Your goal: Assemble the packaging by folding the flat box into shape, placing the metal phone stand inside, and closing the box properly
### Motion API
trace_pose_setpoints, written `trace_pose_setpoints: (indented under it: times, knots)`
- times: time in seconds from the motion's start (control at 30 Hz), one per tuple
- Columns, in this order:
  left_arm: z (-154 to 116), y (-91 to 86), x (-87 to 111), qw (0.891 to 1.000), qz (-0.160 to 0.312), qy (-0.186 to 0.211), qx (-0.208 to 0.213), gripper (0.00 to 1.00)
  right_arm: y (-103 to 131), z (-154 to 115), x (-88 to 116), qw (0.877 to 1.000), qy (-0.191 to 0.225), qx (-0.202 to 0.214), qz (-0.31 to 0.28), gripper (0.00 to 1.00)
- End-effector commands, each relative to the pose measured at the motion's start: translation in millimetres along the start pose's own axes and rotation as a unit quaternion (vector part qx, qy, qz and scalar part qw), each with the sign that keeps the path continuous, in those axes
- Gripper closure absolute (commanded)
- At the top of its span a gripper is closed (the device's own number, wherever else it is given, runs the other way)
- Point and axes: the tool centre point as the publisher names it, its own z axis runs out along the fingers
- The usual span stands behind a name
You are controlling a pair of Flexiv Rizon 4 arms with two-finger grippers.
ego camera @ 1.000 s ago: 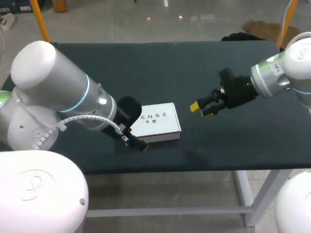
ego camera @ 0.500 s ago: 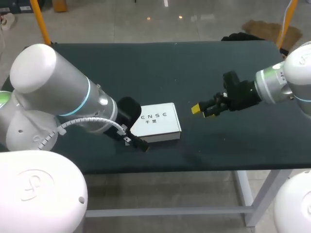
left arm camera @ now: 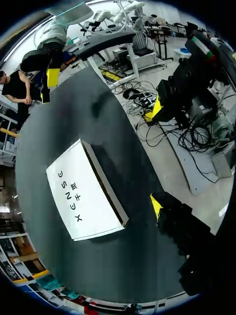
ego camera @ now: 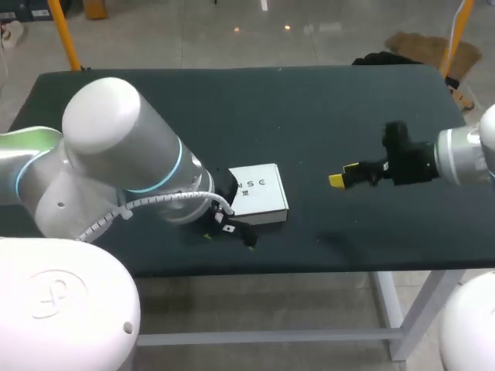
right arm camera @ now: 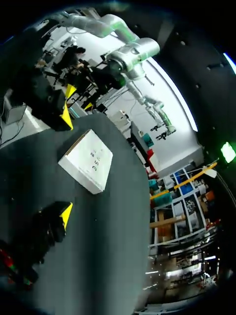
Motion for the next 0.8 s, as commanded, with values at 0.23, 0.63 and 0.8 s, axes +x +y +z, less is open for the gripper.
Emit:
trace_pose_setpoints:
  times: [0.23,0.63,0.8]
  knots:
    - [26.7,-10.6,12.0,0.993,-0.015,-0.094,-0.063,0.0,-0.6,-6.8,-13.6,0.991,0.064,0.042,-0.111,0.0]
    - [47.5,-11.7,15.0,0.988,-0.074,-0.121,-0.066,0.0,-8.5,-16.8,-32.3,0.992,0.02,-0.008,-0.125,0.0]
    - [56.2,-12.6,13.8,0.985,-0.1,-0.12,-0.078,0.0,-7.8,-23.4,-45.8,0.989,-0.022,-0.041,-0.142,0.0]
